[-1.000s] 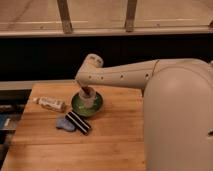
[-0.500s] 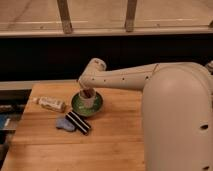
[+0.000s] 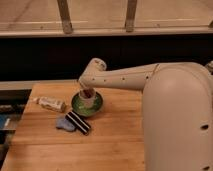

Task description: Place the pepper in the ceramic cup

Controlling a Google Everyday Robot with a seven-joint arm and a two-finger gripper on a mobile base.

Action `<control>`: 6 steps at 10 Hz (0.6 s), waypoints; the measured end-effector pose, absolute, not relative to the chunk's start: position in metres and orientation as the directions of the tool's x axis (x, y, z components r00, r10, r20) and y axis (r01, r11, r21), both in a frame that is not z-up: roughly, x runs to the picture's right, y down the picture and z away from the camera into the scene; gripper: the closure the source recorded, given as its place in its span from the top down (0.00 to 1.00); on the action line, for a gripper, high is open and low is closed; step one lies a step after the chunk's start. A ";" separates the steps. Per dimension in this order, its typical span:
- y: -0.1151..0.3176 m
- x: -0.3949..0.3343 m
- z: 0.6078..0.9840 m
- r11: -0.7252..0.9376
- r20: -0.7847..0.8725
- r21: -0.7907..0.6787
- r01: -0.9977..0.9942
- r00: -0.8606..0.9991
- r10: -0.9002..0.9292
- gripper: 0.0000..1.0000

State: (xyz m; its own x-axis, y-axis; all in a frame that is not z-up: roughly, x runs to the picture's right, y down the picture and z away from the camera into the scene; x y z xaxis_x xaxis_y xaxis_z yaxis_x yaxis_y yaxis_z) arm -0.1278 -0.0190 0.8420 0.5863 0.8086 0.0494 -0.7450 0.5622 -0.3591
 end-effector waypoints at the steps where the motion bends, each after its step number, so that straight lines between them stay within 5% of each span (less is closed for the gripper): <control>1: -0.019 -0.128 0.842 0.562 0.050 -0.359 -0.745 0.586 0.809 0.62; 3: -0.019 -0.127 0.842 0.562 0.049 -0.359 -0.745 0.586 0.809 0.78; 6: -0.019 -0.128 0.842 0.562 0.049 -0.359 -0.745 0.586 0.809 0.80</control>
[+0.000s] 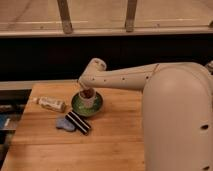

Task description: Place the pepper in the ceramic cup

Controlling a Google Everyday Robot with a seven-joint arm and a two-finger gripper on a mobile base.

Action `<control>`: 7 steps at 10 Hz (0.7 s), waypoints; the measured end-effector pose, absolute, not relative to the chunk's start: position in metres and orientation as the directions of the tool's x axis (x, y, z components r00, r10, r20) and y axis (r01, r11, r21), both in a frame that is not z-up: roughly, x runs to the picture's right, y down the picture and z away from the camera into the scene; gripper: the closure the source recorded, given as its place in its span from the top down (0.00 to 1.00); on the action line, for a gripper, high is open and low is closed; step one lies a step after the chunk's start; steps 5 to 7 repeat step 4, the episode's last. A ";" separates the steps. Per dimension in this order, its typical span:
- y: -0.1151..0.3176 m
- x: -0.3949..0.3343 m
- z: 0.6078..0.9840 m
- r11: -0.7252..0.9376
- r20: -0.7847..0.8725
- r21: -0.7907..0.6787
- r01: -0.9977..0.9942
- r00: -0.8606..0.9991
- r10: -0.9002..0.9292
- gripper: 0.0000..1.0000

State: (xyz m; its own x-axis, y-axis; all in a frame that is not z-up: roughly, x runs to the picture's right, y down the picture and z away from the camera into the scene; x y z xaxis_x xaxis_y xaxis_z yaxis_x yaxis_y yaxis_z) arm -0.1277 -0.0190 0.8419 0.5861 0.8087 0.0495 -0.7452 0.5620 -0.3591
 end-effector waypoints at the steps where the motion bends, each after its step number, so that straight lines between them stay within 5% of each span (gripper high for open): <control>1: -0.019 -0.128 0.842 0.562 0.049 -0.359 -0.745 0.586 0.809 0.80; 7: -0.020 -0.128 0.841 0.562 0.051 -0.358 -0.745 0.586 0.809 0.80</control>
